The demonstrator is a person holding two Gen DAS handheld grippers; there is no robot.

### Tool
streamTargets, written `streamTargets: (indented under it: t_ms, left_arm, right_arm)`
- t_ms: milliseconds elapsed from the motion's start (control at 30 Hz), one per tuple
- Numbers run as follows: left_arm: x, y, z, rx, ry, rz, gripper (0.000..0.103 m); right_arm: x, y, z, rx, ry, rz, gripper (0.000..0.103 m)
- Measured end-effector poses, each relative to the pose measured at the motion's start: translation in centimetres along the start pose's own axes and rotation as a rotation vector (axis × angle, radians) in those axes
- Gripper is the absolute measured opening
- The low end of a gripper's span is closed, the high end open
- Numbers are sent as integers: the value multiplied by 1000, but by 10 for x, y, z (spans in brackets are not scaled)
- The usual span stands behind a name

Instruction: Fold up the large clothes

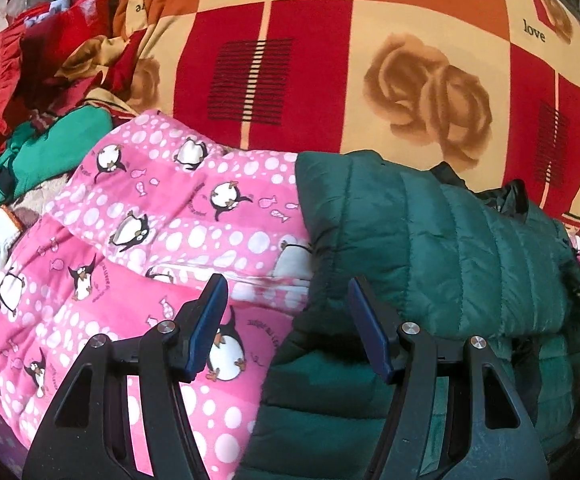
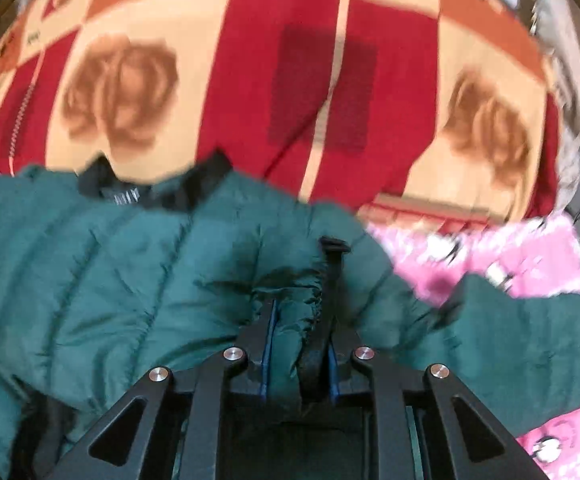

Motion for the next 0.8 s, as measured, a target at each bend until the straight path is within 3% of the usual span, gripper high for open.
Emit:
streamTargets:
  t_ms: [133, 200, 333, 567, 667, 733, 800]
  left_arm:
    - [1, -6, 9, -5, 16, 10, 63]
    - [-1, -10, 14, -10, 19, 18, 63]
    - [-11, -16, 22, -6, 18, 23, 63]
    - [-39, -10, 31, 11, -1, -15, 63]
    - [-49, -5, 37, -3, 2, -30, 63]
    - [-55, -2, 41, -10, 1, -35, 63]
    - [-60, 1, 42, -20, -7, -37, 68]
  right_arm:
    - [-5, 4, 12, -62, -24, -19, 23]
    - [4, 2, 28, -138, -3, -26, 46]
    - [34, -13, 32, -240, -59, 16, 46]
    - [45, -36, -80, -162, -420, 7, 46]
    - [31, -38, -120, -148, -472, -2, 46]
    - [19, -37, -132, -131, -462, -3, 51]
    - [3, -33, -138, -116, -416, -6, 75]
Point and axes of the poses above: each gripper's, at about its wrist camera, not at the fingertips, and x roughly against the way its jaws point, z to its right, y to its underside, the point moved 8 cm from there along -x, roughly the way its jaws point, and after that the axes turned 12 degrees about z, right-handed, at the moved point
